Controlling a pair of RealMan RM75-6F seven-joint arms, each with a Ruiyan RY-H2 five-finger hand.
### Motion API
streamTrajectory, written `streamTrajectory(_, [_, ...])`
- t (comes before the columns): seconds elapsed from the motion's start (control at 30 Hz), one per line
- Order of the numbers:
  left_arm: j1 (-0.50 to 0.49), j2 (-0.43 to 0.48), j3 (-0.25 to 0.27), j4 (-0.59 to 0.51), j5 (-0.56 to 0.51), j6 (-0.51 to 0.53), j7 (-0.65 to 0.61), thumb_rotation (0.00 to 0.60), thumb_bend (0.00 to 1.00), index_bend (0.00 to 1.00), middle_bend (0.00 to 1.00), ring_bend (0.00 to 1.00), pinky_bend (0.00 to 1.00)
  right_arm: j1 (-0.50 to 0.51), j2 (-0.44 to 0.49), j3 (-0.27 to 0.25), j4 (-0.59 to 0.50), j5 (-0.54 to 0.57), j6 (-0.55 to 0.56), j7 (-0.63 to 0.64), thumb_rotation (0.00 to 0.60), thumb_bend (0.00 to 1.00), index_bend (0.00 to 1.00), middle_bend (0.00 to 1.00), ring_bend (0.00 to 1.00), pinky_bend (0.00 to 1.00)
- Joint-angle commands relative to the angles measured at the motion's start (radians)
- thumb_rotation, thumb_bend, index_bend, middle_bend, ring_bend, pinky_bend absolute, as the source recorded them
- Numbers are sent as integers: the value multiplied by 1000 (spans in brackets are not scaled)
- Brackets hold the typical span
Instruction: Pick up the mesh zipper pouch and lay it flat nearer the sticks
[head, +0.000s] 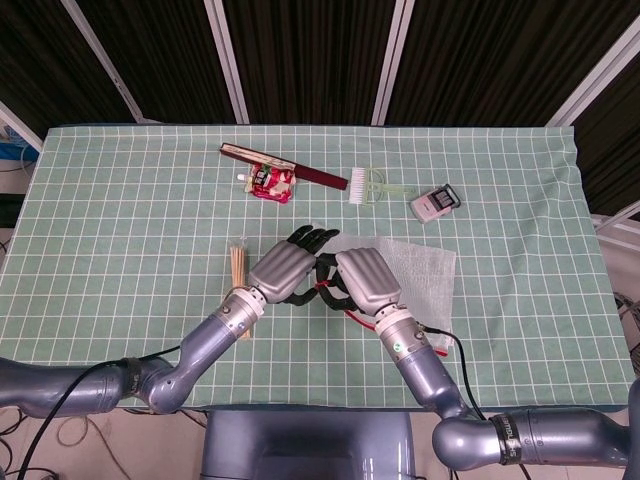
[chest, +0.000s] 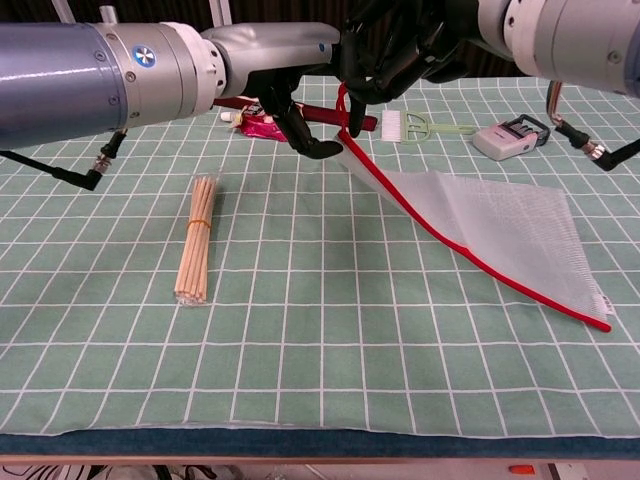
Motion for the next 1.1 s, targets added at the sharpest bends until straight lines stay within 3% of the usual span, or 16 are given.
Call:
streamTrajectory(0.03, [-4, -7, 3, 4, -5, 4, -1, 600, 357, 482, 1, 0, 0, 1, 2, -1, -3, -2, 3, 3, 600, 647, 691, 1000, 1000, 946])
streamTrajectory(0.77, [-13, -47, 7, 13, -3, 63, -18, 600, 431, 574, 34, 0, 0, -6, 31, -13, -18, -9, 21, 37, 600, 647, 699, 1000, 1000, 946])
streamTrajectory(1.1, [-6, -45, -32, -2, -20, 120, -31, 600, 434, 580, 34, 0, 0, -33, 63, -26, -36, -13, 37, 63, 600, 648, 712, 1000, 1000, 946])
